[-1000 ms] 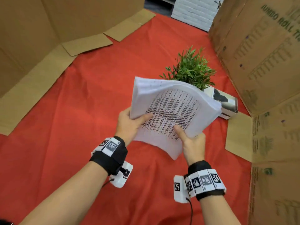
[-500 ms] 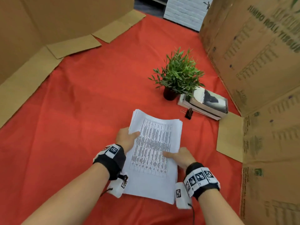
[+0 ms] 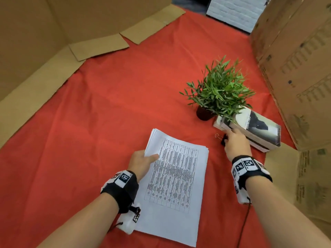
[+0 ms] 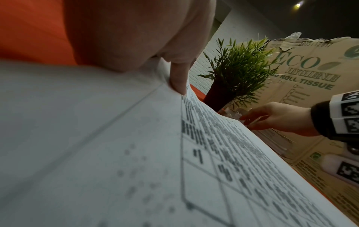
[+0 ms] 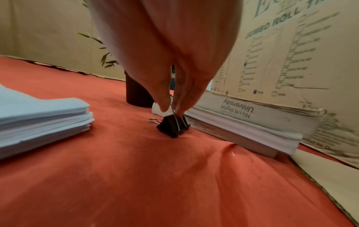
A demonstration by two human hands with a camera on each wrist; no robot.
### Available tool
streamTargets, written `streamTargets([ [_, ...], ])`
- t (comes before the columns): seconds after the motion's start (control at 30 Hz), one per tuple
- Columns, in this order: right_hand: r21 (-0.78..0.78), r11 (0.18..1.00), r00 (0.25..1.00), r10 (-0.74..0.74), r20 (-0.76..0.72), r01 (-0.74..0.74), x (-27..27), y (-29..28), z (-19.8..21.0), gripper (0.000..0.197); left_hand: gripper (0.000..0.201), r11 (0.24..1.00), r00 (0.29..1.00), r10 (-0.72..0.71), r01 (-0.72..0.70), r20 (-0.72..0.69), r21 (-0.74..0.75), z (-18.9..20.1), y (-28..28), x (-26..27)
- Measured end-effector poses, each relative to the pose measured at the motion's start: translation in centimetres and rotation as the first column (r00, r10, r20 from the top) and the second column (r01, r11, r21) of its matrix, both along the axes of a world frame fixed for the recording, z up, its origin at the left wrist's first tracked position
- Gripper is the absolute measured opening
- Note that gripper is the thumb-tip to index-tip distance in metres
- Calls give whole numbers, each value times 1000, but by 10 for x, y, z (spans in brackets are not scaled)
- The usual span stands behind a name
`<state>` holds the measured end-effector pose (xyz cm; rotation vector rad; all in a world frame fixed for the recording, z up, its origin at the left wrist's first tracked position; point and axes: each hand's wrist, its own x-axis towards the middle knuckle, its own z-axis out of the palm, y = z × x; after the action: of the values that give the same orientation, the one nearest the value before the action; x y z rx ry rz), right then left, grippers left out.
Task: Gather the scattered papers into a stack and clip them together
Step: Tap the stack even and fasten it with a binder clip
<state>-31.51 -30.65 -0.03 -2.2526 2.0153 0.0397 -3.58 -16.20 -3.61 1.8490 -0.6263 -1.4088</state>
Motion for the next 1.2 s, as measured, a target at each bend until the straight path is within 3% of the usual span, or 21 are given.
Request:
streamTargets([
  [0.13,0,999,998,51,-32,-52,3,-4,9,18,12,1000,1000,-3,3,-10,-8,-4,0,2],
  [0.27,-152,988,958,40,285,4,-2,23,33,13,8,998,1000,-12,12,-13,-62,5,2,3],
  [0.33,-144,989,875,49,481,24,-2,43,48,13,7,991,999,-24,27,27,-128,18,4,4],
  [0.4,-29,1000,762,10,648,12,2,59,68,18,5,979,997,-51,62,59,-195,33,6,6],
  [0.53,53,995,579,8,815,-87,21,89,115,10,24,935,981,-118,161,151,-315,68,12,15],
  [0.57,38,994,551,24,834,-100,25,96,125,28,29,920,975,-133,189,181,-343,78,14,17],
  [0.63,-69,991,597,126,792,-118,31,104,140,60,34,888,959,-153,239,237,-394,97,17,21],
  [0.67,-134,980,641,198,741,-148,35,109,148,65,36,868,949,-159,266,272,-420,107,21,24],
  [0.8,-266,926,668,378,641,-269,53,134,178,58,41,794,901,-158,359,403,-491,135,32,37],
  [0.9,-355,891,679,448,581,-284,67,152,190,45,38,751,869,-151,410,470,-517,148,40,43],
  [1.07,-544,777,749,558,358,-318,76,169,212,25,34,678,822,-162,495,547,-544,167,54,50],
  [1.13,-566,765,755,558,344,-307,78,173,223,23,35,642,814,-175,521,554,-562,173,59,54],
  [1.2,-520,808,726,531,437,-278,78,173,233,23,36,605,813,-190,538,551,-587,179,63,58],
])
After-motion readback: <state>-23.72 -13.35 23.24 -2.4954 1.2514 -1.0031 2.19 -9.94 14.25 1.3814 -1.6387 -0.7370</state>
